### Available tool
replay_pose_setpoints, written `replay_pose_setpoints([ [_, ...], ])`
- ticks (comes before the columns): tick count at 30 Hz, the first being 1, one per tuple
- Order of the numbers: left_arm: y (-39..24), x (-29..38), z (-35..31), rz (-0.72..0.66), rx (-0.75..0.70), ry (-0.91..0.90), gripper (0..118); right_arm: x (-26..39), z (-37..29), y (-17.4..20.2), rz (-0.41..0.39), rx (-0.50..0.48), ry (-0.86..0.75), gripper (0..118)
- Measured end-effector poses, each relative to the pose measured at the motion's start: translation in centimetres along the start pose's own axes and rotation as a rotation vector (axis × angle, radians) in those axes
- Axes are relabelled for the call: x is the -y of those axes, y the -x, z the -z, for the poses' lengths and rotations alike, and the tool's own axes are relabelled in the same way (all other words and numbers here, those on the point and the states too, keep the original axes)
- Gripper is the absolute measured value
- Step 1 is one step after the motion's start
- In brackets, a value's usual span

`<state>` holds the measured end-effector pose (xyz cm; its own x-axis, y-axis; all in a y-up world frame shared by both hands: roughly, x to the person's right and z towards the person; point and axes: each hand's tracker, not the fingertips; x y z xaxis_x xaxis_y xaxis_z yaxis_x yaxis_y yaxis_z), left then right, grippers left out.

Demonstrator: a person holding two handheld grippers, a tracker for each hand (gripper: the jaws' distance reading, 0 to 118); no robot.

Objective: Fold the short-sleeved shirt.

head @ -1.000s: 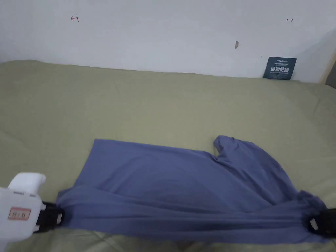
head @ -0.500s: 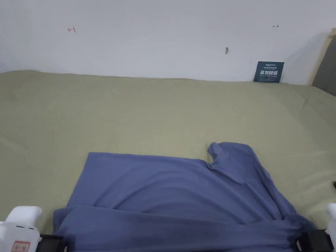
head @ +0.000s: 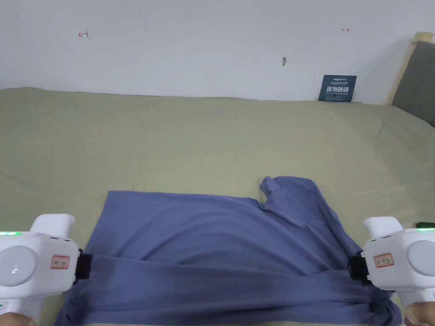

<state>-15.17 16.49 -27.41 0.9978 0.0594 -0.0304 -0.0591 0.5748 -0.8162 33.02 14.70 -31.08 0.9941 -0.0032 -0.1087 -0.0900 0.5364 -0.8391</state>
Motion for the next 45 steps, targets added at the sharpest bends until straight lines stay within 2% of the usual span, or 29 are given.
replay_pose_setpoints([
  [5, -0.6, -4.0, 2.2, -0.016, 0.021, -0.019, 0, -1.7, 1.9, 1.1, 0.002, -0.021, 0.005, 0],
  [9, -0.2, -9.9, 4.8, -0.03, -0.002, -0.054, 0, -3.5, 3.6, 1.3, 0.019, -0.031, 0.01, 0],
  [11, 0.5, -13.3, 6.7, -0.079, -0.011, -0.059, 2, -4.4, 4.4, 1.2, 0.023, -0.032, 0.01, 0],
  [12, 0.8, -14.8, 7.7, -0.105, -0.01, -0.06, 10, -4.6, 4.6, 1.3, 0.027, -0.032, 0.01, 0],
  [13, 1.2, -16.2, 9.1, -0.127, -0.007, -0.06, 31, -5.0, 5.0, 1.3, 0.029, -0.032, 0.009, 0],
  [14, 1.6, -17.7, 10.5, -0.134, -0.003, -0.047, 73, -5.5, 5.4, 1.3, 0.03, -0.034, 0.011, 0],
  [15, 1.6, -18.9, 12.0, -0.136, -0.004, -0.023, 99, -5.8, 5.7, 1.2, 0.033, -0.036, 0.015, 0],
  [16, 1.8, -19.9, 13.6, -0.134, -0.018, 0.015, 109, -6.0, 6.1, 1.2, 0.035, -0.043, 0.017, 0],
  [22, 2.2, -20.9, 20.9, -0.108, -0.053, 0.196, 107, -7.3, 7.0, 0.5, 0.049, -0.064, 0.016, 0],
  [24, 2.3, -20.8, 22.4, -0.103, -0.044, 0.263, 90, -8.0, 6.9, 0.0, 0.062, -0.073, 0.006, 0],
  [26, 2.7, -20.1, 22.6, -0.119, -0.014, 0.283, 79, -9.0, 6.7, -0.7, 0.064, -0.075, -0.002, 0],
  [27, 2.4, -20.1, 22.1, -0.083, -0.077, 0.251, 71, -9.8, 6.7, -1.0, 0.058, -0.07, -0.002, 0],
  [28, 2.2, -20.0, 21.4, -0.069, -0.06, 0.225, 61, -10.7, 6.8, -1.4, 0.057, -0.067, 0.008, 0],
  [30, 2.5, -19.8, 20.4, -0.044, 0.02, 0.218, 3, -13.3, 7.8, -2.3, 0.093, -0.027, 0.082, 2],
  [31, 2.4, -19.8, 19.8, -0.051, 0.046, 0.207, 3, -14.8, 8.5, -2.6, 0.106, -0.004, 0.088, 6],
  [32, 2.3, -19.8, 19.5, -0.051, 0.023, 0.205, 3, -16.2, 9.2, -2.9, 0.1, 0.002, 0.084, 29],
  [34, 2.5, -19.8, 19.2, -0.021, 0.014, 0.189, 3, -18.8, 11.5, -3.5, 0.093, -0.007, 0.128, 94],
  [35, 2.5, -19.9, 18.9, -0.026, 0.015, 0.184, 3, -20.0, 12.6, -3.8, 0.106, 0.001, 0.134, 110],
  [38, 3.2, -20.1, 19.1, -0.046, 0.033, 0.187, 3, -22.3, 15.7, -4.3, 0.108, 0.076, 0.117, 108],
  [40, 3.0, -20.1, 19.1, -0.04, 0.035, 0.192, 3, -22.6, 17.5, -4.5, 0.104, 0.117, 0.162, 107],
  [41, 3.5, -20.1, 19.4, -0.035, 0.035, 0.193, 3, -22.4, 18.2, -4.6, 0.111, 0.115, 0.206, 101],
  [43, 3.4, -20.0, 19.5, -0.028, 0.034, 0.197, 3, -21.9, 18.9, -4.6, 0.12, 0.092, 0.265, 80],
  [44, 3.4, -20.0, 19.7, -0.025, 0.033, 0.2, 3, -21.4, 19.0, -4.5, 0.111, 0.087, 0.279, 58],
  [45, 3.5, -19.9, 19.9, -0.022, 0.031, 0.201, 3, -20.9, 19.1, -4.5, 0.101, 0.093, 0.287, 41],
])
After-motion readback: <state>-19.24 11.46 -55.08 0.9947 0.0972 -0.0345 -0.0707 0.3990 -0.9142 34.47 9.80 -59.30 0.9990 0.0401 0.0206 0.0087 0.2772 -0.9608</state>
